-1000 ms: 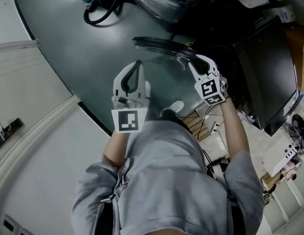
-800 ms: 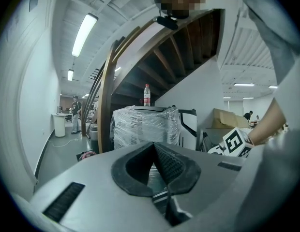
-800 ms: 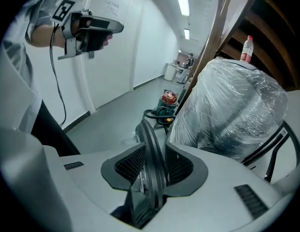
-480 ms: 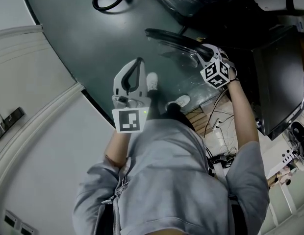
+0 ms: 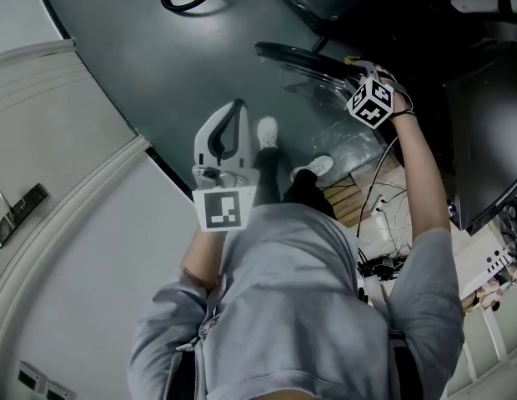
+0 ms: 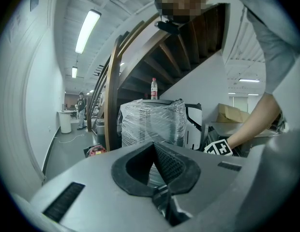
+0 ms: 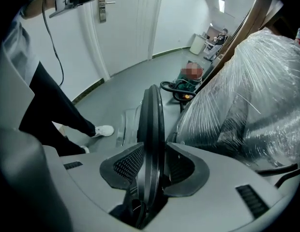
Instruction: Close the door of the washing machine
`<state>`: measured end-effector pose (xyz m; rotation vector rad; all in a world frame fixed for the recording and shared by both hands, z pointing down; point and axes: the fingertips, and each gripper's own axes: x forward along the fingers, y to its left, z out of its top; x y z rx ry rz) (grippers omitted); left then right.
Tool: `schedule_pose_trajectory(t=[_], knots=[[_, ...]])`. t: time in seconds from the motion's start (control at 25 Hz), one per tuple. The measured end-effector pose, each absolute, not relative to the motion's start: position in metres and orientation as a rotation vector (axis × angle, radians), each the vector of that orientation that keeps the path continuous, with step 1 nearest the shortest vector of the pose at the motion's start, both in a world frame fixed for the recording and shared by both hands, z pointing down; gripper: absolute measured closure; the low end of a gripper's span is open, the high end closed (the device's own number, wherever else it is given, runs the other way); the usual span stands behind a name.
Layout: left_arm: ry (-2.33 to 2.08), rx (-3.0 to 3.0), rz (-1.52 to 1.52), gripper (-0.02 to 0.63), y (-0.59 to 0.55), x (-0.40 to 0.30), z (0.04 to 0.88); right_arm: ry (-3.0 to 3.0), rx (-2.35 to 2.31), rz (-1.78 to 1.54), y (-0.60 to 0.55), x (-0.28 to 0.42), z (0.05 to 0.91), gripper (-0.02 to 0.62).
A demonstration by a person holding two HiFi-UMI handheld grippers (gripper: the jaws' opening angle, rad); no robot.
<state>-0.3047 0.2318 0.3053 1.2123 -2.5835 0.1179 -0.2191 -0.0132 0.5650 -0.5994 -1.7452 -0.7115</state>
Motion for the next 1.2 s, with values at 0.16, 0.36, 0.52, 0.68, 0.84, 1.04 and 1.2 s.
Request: schedule_pose_trajectory(t=[0.16,0.36,0.52,0.68,0.84,1.04,1.2], knots=[[-2.579,1.213,0.111,0.607,0.235,-0.304,0.308,-1.706,-0.613,-0.699,-0.015,-0.219,0.573,0.477],[-2.571,1.219,0.123,0.607,0.239,-0.305,0.312,-1.69,-0.627,-0.685,-0.014,-0.219,0.572,0.477],[-2.566,1.229,0.123,0.607,0.239,-0.304,0.313,-1.686,-0.634,-0.717,-0.01,-0.216,0.571,0.477],[-2.563,1.25,0.121,0.607,0.235,-0.3,0.311,-1.682,-0.657,-0.741,-0.002,-0.209,0.571,0.477],[-2.545,1.266,0.125,0.607,0.234,-0.294,0.313,-1.664,-0.695,-0.778,0.007,-0.199,0.571,0.477],[-2.539,1.276,0.12,0.607,0.232,-0.287,0.315,-1.638,-0.748,-0.831,0.017,-0.183,0.573,0.477],[-2.533,1.289,0.121,0.607,0.232,-0.282,0.316,-1.614,-0.786,-0.882,0.023,-0.172,0.573,0.477]])
